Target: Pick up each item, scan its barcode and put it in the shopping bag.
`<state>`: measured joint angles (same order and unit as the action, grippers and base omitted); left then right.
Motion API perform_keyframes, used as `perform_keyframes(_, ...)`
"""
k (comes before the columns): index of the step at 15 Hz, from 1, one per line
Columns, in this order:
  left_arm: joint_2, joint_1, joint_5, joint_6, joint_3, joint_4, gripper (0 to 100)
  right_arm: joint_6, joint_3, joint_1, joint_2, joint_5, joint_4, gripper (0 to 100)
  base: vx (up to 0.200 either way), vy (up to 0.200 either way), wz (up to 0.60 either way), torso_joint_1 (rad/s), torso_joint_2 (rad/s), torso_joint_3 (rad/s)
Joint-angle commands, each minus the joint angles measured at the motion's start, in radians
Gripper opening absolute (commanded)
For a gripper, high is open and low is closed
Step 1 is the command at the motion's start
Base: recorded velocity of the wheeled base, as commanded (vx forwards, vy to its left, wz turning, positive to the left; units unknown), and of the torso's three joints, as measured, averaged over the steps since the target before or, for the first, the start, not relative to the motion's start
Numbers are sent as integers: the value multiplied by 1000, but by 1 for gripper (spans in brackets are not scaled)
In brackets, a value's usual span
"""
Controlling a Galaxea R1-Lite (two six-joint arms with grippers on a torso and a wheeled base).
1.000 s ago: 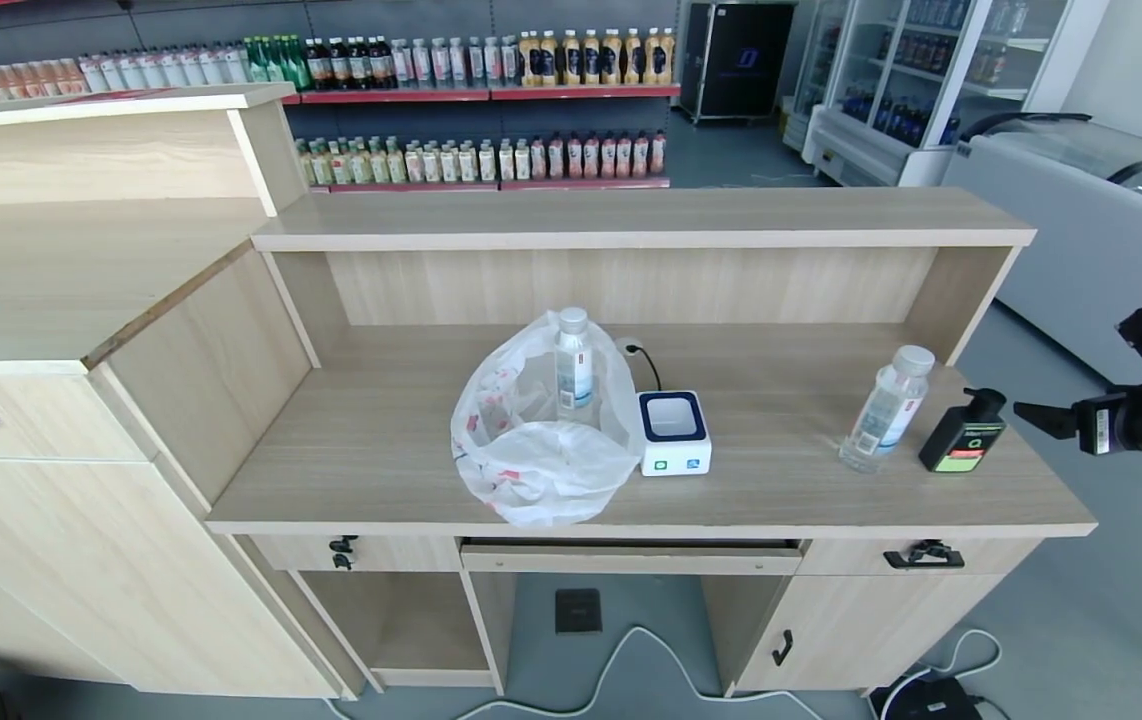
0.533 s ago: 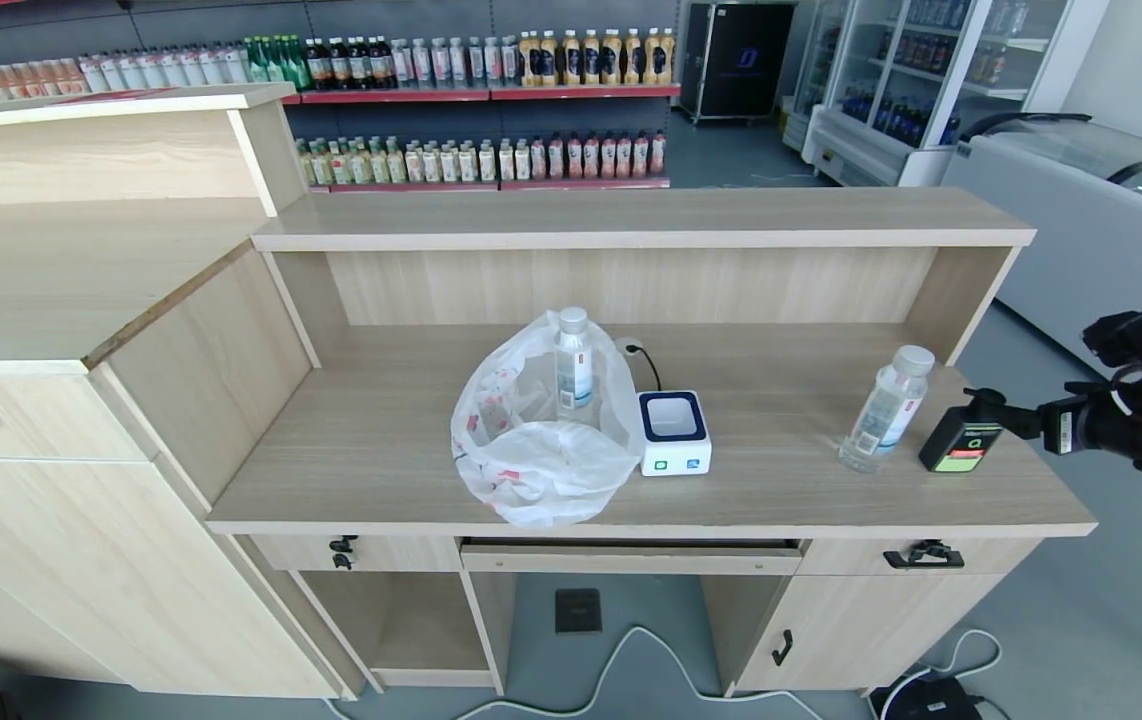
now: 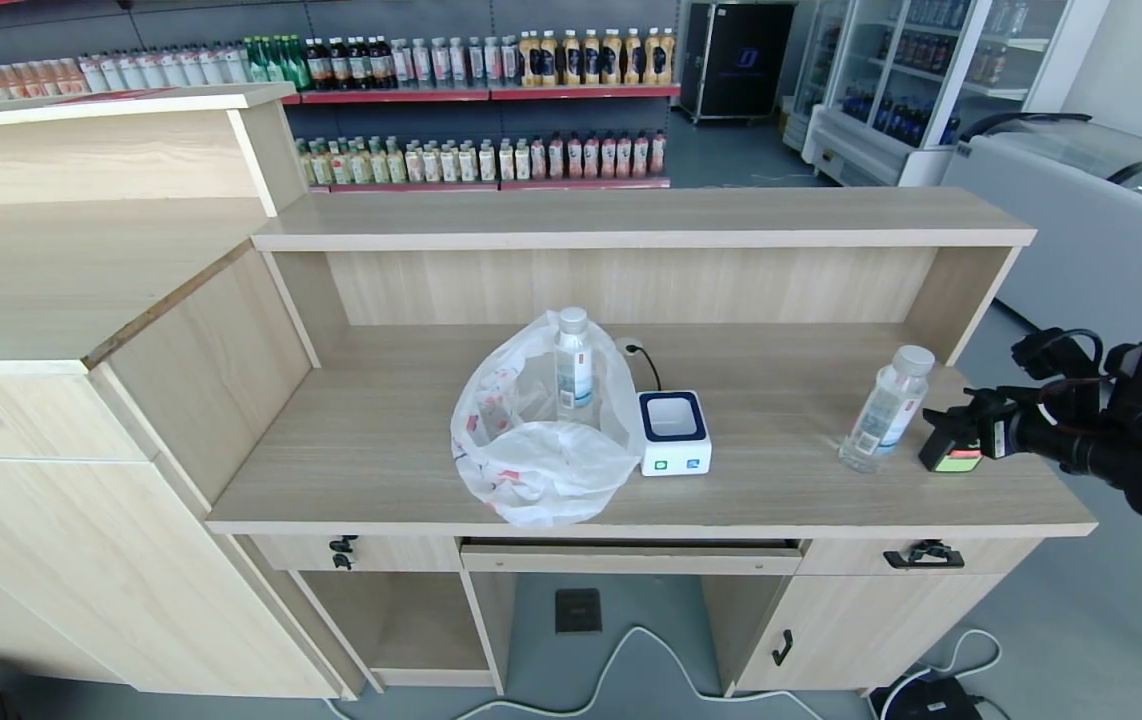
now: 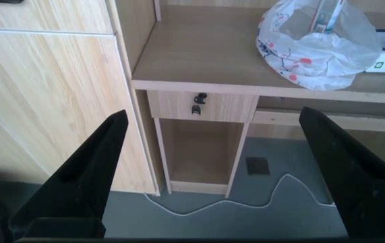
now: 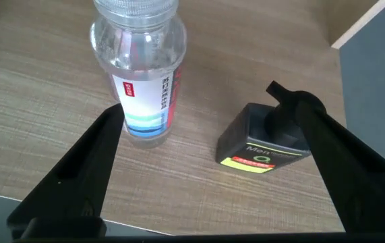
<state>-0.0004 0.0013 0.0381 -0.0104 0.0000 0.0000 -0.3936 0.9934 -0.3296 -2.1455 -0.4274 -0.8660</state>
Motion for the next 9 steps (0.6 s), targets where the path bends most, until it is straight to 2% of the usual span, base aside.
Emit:
perform_keyframes(1, 0, 0, 0, 0, 0, 0, 100, 1, 24, 24, -47, -1, -8, 100, 0, 0, 0, 0, 0, 0)
perform_keyframes(9, 0, 0, 0, 0, 0, 0, 100, 13, 119, 98, -128, -1, -11, 100, 0, 0, 0, 0, 0, 0)
